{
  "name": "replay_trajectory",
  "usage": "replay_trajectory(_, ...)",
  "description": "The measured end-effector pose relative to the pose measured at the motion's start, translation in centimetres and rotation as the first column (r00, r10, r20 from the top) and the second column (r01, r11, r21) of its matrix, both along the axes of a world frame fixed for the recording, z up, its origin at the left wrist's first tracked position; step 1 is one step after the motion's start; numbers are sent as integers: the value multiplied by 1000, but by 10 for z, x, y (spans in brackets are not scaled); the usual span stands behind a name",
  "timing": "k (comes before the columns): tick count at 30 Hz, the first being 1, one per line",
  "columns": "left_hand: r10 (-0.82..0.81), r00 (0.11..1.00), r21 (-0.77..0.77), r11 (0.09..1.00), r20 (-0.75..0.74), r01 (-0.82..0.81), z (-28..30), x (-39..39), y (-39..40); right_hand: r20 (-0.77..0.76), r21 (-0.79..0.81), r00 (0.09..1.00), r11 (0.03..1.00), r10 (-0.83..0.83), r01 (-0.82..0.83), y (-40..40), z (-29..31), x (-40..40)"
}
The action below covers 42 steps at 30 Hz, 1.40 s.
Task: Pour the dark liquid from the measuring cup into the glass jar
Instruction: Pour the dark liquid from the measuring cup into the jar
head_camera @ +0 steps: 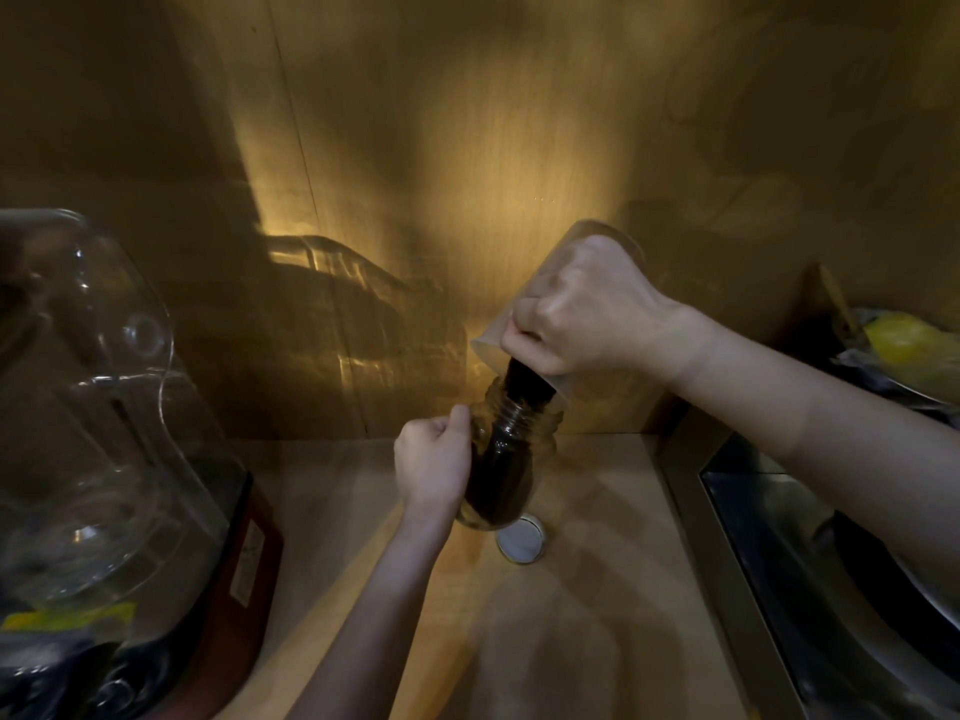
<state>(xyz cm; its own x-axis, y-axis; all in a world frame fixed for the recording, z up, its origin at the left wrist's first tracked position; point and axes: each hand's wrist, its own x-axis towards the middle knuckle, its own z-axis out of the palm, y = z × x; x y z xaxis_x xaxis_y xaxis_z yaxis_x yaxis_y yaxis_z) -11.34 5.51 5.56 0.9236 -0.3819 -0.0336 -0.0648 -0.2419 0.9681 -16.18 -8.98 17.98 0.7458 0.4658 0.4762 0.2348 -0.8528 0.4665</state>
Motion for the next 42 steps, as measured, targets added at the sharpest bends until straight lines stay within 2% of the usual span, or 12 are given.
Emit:
replay_trajectory(12, 1, 1000, -36, 999, -19, -2, 2, -2, -1, 34, 7, 998, 999, 52, -52, -6, -3, 0)
replay_trajectory(42, 35, 992, -73, 996, -118, -44, 3, 0, -4, 35, -120, 992, 986, 120, -115, -1, 2, -1)
